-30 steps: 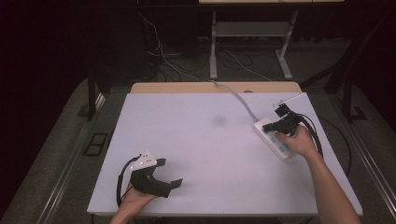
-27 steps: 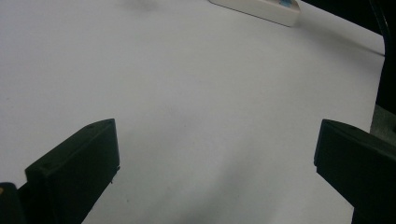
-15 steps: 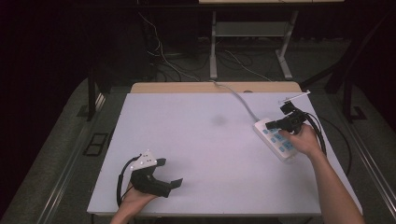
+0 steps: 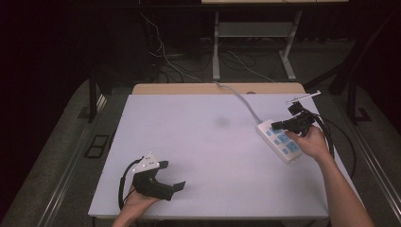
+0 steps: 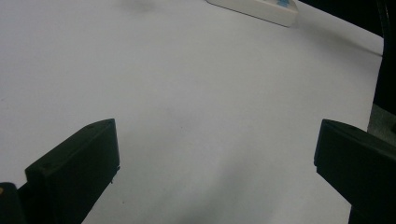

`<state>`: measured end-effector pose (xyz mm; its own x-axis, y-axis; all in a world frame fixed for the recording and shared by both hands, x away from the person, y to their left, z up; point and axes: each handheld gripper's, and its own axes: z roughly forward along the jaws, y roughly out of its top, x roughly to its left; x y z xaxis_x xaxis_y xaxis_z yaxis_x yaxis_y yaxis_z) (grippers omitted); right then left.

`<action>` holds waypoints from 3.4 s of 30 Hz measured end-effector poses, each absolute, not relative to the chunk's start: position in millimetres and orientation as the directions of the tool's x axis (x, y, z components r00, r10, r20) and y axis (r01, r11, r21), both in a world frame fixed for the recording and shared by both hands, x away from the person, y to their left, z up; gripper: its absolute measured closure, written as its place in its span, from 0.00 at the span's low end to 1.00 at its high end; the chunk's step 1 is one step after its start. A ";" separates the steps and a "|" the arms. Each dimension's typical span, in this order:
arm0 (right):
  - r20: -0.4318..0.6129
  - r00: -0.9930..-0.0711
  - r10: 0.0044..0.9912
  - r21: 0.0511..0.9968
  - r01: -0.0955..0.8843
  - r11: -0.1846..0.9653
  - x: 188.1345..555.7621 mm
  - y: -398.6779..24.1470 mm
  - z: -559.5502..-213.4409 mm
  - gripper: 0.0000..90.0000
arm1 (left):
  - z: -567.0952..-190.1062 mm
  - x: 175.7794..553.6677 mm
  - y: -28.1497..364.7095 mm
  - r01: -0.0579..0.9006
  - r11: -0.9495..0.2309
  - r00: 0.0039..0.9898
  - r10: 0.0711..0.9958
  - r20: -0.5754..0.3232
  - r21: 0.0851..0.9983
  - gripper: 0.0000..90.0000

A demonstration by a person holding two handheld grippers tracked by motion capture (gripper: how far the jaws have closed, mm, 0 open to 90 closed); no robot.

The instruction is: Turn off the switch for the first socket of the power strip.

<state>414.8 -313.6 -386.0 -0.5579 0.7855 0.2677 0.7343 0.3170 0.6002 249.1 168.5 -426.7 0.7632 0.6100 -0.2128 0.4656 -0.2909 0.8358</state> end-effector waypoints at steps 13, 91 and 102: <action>0.272 -0.568 0.777 0.638 0.711 0.296 397.4 -314.0 -367.4 1.00 | -426.4 248.3 167.4 0.464 -0.291 0.765 0.607 -0.214 0.837 0.00; 0.320 -0.687 0.653 0.792 0.572 0.213 257.9 -290.4 -406.7 0.00 | -426.1 247.7 166.3 0.461 -0.291 0.766 0.607 -0.211 0.838 0.00; 0.304 -0.690 0.656 0.793 0.565 0.227 249.2 -290.4 -421.9 0.00 | -426.1 247.6 166.2 0.461 -0.291 0.767 0.606 -0.211 0.838 0.00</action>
<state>249.2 -290.4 -421.9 -0.6905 0.6563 0.3041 0.5649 0.2266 0.7934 247.6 166.2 -426.1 0.7666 0.6064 -0.2112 0.4610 -0.2908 0.8384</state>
